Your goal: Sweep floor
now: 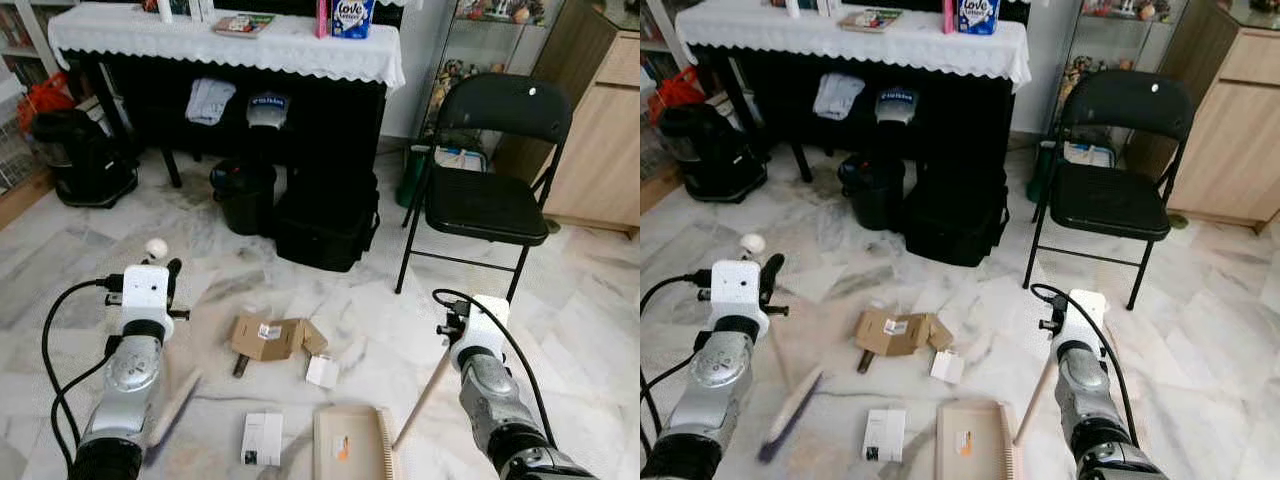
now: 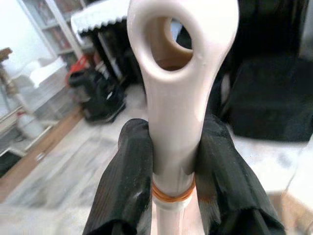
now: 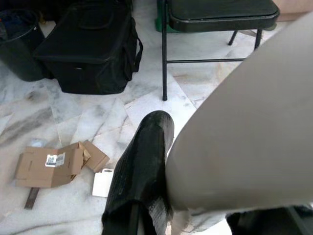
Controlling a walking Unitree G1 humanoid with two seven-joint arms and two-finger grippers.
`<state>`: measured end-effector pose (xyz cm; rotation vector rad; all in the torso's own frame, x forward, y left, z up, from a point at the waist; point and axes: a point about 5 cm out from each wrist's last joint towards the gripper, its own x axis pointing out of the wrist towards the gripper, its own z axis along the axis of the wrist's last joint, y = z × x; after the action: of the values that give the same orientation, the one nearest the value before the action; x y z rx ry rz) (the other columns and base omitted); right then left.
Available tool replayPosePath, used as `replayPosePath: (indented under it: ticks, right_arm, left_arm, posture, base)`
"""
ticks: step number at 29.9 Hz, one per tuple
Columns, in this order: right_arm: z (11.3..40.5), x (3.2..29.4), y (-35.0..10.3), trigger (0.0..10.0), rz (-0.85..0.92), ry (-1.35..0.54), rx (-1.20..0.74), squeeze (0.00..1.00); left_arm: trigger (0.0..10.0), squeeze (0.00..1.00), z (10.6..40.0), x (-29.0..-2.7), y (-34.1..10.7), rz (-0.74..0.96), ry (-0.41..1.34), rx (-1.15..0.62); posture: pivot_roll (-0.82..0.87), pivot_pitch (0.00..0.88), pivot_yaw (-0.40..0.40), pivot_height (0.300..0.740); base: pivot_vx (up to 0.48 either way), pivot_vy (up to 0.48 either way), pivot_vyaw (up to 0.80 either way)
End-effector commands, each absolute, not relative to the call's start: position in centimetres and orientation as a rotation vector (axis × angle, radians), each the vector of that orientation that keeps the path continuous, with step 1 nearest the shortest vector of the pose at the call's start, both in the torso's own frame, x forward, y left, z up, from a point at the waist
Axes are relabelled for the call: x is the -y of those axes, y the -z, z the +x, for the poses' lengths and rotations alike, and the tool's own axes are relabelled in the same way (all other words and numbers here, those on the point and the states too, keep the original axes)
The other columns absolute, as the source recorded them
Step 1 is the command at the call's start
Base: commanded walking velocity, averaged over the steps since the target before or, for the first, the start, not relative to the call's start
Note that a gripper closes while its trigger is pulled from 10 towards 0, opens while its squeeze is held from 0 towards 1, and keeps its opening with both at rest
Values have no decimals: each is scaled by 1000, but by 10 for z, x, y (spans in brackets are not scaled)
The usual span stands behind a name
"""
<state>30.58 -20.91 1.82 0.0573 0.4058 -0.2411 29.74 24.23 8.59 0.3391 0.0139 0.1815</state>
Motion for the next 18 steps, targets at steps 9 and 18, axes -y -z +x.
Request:
replayPosePath:
  ticks: [9,18]
  right_arm:
    - [310,213,-23,10000,51,265,-389,0]
    - [315,214,-28,10000,35,272,-393,0]
  left_arm:
    - [10000,0,287,-254,-67,336,-190,-137]
    - [10000,0,285,-244,-58,167,-143,-170]
  posture:
    - [116,0,-26,740]
    - [116,0,-37,740]
  base:
    - [0,0,0]
    - [0,0,0]
